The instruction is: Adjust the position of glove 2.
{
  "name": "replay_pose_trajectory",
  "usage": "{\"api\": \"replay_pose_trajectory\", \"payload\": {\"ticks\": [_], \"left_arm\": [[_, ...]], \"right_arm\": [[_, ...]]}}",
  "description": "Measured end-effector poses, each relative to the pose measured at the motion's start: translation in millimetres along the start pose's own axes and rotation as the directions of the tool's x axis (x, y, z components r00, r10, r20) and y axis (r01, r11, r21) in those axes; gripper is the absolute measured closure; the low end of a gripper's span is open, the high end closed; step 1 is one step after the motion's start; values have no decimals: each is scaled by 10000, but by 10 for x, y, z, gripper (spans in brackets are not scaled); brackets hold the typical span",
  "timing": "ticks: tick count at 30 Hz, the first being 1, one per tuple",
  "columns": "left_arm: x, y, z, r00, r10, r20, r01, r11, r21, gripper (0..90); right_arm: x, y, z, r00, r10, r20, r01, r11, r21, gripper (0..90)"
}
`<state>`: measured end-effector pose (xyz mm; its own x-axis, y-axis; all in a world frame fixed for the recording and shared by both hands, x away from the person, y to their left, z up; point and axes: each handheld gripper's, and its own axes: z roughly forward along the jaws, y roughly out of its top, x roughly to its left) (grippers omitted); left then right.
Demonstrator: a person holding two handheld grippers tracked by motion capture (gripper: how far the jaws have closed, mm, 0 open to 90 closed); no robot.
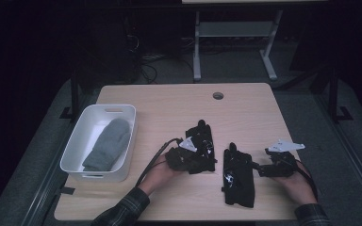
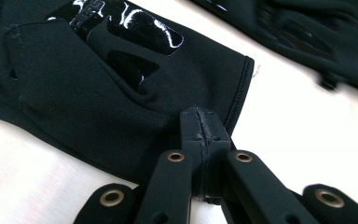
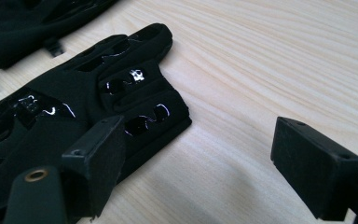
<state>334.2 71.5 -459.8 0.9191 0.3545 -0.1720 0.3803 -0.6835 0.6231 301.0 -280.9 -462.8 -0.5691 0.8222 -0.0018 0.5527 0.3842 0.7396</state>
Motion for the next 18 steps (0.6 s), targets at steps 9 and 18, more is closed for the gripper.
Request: {"api": "replay_pose_trajectory", "payload": {"ticks": [9, 18], "left_arm": [[-219, -231, -157, 9975, 153, 694, -175, 9994, 314, 894], [-343, -402, -262, 9942, 92, 1074, -125, 9995, 294, 894]], "right_arm": [[52, 9, -15, 9998, -86, -203, 88, 9999, 79, 210], [133, 16, -67, 9976, -149, -677, 159, 9998, 144, 423]]}}
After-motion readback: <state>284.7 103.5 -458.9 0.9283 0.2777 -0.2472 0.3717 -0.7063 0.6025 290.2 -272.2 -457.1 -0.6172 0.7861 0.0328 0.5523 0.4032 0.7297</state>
